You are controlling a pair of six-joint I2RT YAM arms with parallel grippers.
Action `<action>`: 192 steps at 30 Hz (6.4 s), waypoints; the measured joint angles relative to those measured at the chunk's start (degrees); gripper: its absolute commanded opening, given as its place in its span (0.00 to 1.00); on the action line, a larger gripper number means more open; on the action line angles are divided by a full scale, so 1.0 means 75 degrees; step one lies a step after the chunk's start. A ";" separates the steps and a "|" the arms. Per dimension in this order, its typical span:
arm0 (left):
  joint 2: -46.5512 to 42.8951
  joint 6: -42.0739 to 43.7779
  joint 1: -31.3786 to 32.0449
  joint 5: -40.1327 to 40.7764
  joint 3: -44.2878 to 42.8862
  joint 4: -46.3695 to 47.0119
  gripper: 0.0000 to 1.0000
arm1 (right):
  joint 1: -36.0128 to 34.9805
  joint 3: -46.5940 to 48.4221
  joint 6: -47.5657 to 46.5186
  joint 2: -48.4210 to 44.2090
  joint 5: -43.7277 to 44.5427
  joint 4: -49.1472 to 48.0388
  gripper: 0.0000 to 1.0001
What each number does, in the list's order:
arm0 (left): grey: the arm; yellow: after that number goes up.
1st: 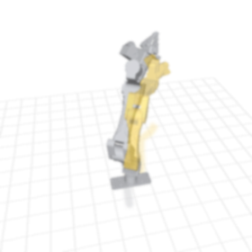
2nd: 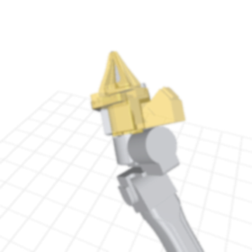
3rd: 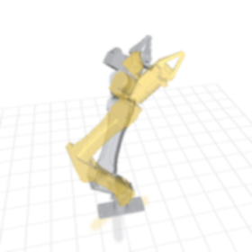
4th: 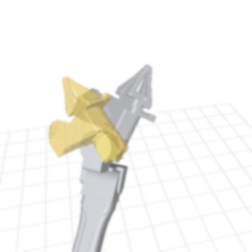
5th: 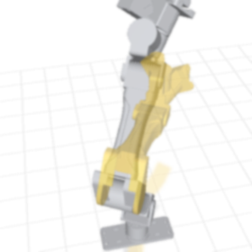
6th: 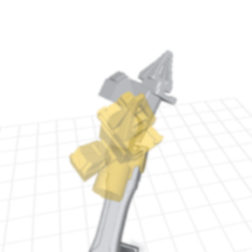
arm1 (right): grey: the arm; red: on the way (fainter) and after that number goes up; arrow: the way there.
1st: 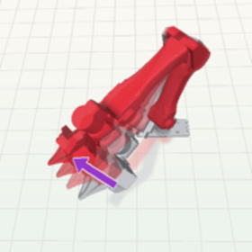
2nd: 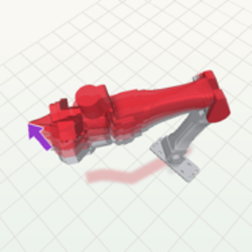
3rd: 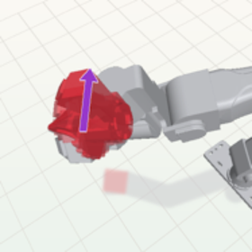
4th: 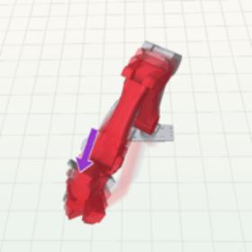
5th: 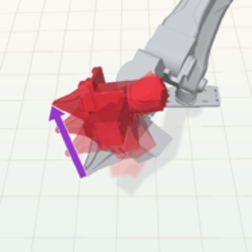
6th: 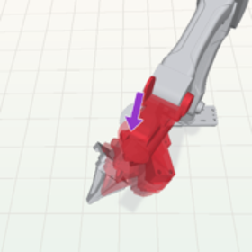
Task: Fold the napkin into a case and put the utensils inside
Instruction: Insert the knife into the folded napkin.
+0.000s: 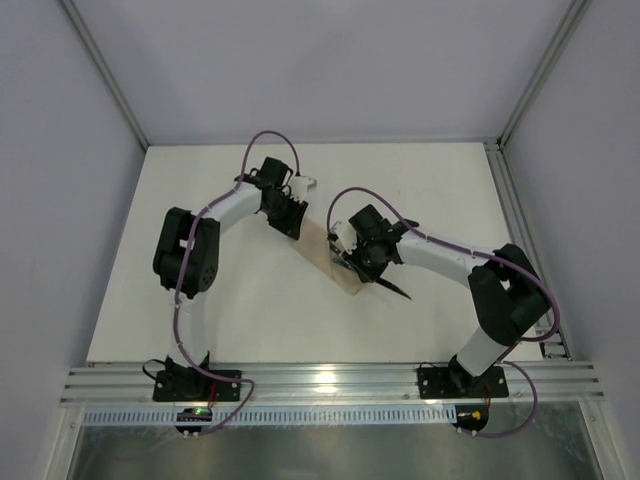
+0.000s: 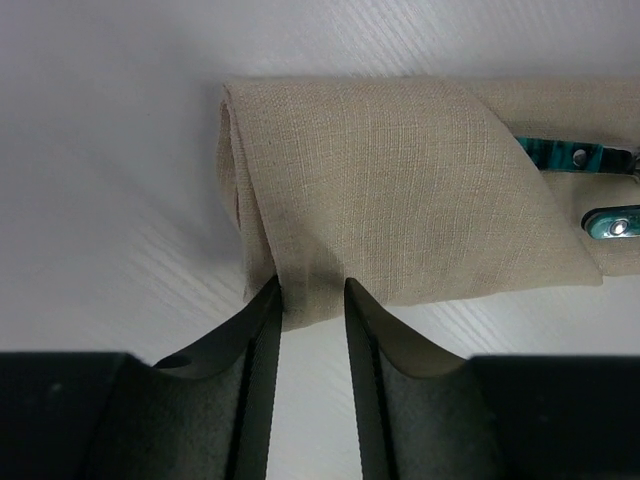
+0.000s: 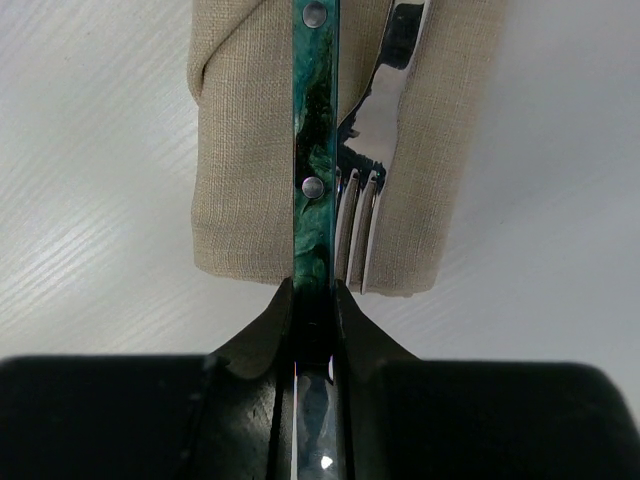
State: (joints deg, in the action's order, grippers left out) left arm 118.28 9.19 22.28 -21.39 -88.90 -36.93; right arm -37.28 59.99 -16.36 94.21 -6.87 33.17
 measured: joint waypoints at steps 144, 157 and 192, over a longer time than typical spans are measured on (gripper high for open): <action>0.0017 0.0443 0.0029 -0.0245 0.0201 -0.0047 0.00 | 0.0085 -0.0044 0.0682 -0.1239 0.1469 0.0889 0.50; 0.0017 0.0443 0.0029 -0.0297 0.0201 -0.0061 0.00 | 0.0536 -0.0111 0.0927 -0.0833 0.1154 0.1154 0.50; 0.0020 0.0525 0.0003 -0.0306 0.0163 -0.0140 0.00 | 0.0589 -0.0297 0.0842 0.0090 0.1081 0.0959 0.07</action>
State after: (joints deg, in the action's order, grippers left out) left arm 118.43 13.13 22.31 -23.68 -87.68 -37.98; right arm -32.86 57.76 -10.04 94.89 1.23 40.36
